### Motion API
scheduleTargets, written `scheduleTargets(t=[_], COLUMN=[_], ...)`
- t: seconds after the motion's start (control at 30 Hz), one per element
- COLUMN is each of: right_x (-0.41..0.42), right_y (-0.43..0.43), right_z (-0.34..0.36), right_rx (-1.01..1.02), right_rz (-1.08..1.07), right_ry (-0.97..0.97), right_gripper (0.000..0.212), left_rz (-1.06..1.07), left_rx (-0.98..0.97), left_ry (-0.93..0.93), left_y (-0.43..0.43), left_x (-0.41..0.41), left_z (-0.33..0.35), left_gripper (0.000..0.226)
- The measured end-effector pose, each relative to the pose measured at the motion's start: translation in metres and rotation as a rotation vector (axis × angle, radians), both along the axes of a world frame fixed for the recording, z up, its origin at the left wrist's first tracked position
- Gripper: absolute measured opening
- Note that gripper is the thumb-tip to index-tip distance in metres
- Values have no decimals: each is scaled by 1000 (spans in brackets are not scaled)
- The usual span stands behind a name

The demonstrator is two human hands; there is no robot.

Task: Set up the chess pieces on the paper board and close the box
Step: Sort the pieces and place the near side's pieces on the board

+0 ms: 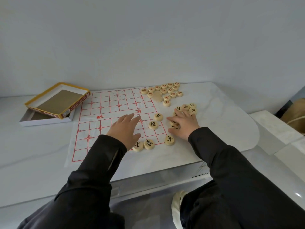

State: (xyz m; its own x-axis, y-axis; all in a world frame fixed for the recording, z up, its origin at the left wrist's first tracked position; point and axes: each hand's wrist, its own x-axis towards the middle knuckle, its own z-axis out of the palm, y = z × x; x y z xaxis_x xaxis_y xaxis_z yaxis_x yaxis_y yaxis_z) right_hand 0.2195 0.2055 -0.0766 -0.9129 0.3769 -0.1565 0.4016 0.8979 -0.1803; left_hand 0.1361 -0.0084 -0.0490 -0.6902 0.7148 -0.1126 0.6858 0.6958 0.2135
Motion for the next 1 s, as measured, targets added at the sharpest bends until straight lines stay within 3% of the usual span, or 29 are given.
scheduleTargets(t=[0.13, 0.37, 0.57, 0.67, 0.8, 0.93, 1.0], right_x=[4, 10, 2, 1, -1, -12, -19], right_y=[0, -3, -10, -14, -24, -38, -46], right_z=[6, 18, 16, 20, 36, 46, 46], right_rx=[-6, 154, 245, 233, -197, -783, -927], right_rz=[-19, -125, -154, -145, -300, -368, -352], right_ry=[41, 14, -121, 12, 414, 497, 478], right_gripper=[53, 44, 58, 46, 35, 34, 35], left_rz=[5, 68, 12, 34, 151, 201, 214], left_rx=[0, 7, 4, 17, 78, 106, 106], left_ry=[-7, -36, -45, -60, -86, -124, -160], left_y=[-7, -17, -5, -11, -32, -42, -44], left_x=[3, -3, 8, 3, -16, -26, -29], left_z=[-2, -1, -4, 1, 18, 23, 22], left_gripper=[64, 64, 64, 64, 61, 56, 53])
